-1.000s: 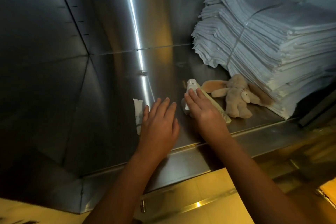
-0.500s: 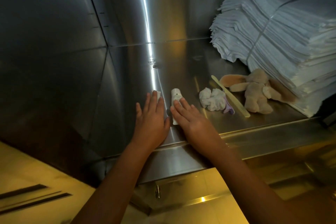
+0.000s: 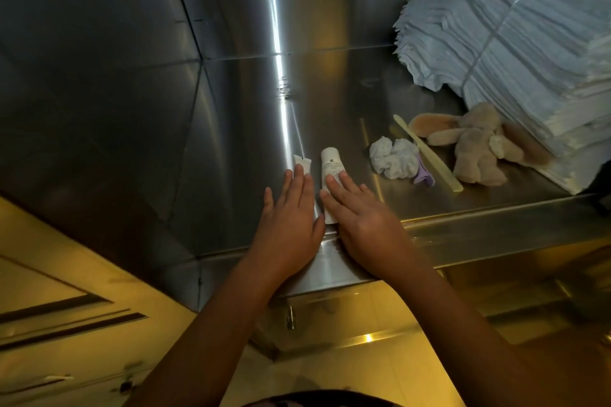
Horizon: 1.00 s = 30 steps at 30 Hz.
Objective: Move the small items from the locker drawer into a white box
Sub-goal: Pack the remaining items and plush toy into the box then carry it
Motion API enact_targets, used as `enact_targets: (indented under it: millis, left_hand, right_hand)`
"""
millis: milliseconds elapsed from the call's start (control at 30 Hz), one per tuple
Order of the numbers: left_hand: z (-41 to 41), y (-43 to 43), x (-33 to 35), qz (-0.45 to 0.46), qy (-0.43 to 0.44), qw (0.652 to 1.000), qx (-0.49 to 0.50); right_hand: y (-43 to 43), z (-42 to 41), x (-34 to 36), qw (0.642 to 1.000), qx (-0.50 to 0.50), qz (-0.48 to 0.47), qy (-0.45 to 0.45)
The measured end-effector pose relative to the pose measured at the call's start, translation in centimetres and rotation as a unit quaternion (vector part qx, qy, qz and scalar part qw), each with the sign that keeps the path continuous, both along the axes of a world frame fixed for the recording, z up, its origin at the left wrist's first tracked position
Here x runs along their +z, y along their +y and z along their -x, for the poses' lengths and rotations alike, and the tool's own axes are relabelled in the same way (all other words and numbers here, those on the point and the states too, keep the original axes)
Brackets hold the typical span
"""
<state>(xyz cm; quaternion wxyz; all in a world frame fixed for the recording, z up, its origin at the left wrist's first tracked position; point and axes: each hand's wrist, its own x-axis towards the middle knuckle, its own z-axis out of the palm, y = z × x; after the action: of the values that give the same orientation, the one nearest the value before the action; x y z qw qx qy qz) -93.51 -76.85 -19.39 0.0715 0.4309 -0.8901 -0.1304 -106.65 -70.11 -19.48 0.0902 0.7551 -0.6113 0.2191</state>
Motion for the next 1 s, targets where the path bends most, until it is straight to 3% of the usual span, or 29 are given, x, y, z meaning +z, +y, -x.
enact_targets:
  millis: [500, 1000]
  left_hand:
    - [-0.8, 4.2, -0.9, 0.047, -0.077, 0.996, 0.021]
    - [-0.5, 6.8, -1.7, 0.08, -0.041, 0.993, 0.077]
  right_hand:
    - [3.3, 1.2, -0.7, 0.999, 0.038, 0.001, -0.004]
    - [1.8, 1.6, -0.8, 0.992, 0.117, -0.042, 0.009]
